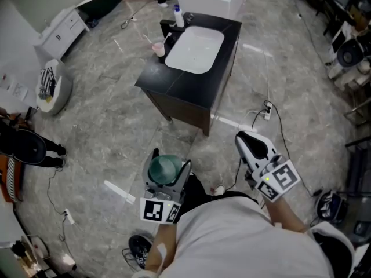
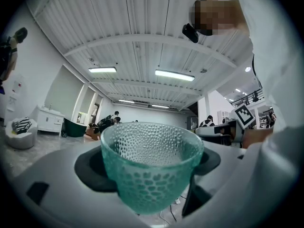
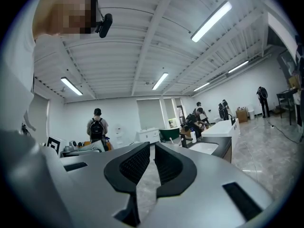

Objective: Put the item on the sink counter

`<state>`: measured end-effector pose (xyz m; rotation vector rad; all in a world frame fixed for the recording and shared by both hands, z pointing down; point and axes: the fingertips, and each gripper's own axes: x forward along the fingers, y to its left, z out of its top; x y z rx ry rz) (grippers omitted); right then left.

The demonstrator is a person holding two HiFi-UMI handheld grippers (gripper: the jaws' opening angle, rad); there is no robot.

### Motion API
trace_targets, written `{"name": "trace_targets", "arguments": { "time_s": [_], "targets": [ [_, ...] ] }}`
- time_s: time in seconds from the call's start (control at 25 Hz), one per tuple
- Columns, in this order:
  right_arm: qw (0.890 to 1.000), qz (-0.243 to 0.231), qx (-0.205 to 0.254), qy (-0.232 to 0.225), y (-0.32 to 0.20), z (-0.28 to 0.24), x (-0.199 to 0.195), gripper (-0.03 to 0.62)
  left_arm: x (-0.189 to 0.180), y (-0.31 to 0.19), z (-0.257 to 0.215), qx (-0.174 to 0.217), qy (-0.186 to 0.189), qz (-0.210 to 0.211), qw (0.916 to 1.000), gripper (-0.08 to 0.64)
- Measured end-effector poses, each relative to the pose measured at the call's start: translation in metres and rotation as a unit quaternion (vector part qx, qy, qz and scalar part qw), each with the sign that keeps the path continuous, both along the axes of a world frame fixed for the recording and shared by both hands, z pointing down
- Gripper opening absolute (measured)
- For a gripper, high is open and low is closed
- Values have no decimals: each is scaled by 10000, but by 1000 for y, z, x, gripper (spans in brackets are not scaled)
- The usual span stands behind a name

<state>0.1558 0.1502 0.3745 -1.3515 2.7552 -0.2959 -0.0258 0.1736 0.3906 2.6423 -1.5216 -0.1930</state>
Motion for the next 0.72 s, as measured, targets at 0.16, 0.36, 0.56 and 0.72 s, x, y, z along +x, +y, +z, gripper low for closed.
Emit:
{"name": "trace_targets", "arguments": {
  "time_s": [0.16,0.36,0.56,0.72],
  "targets": [
    [10000,14,-1,16,-20,-4,-11,57,-6,-23,-3,-2,-14,132,9999,407],
    [10000,-70,-34,-11,-53,-4,-38,57,-30,-56,-12,76,112,88,9999,405],
    [9999,-99,-107,41,-78,-3,-55,57,-43,-85,-19,144,100,188,9997,403],
    [9999,-46,-104,51,-100,-3,-64,57,-48,-106,-24,215,135,311,9992,402]
  ]
}}
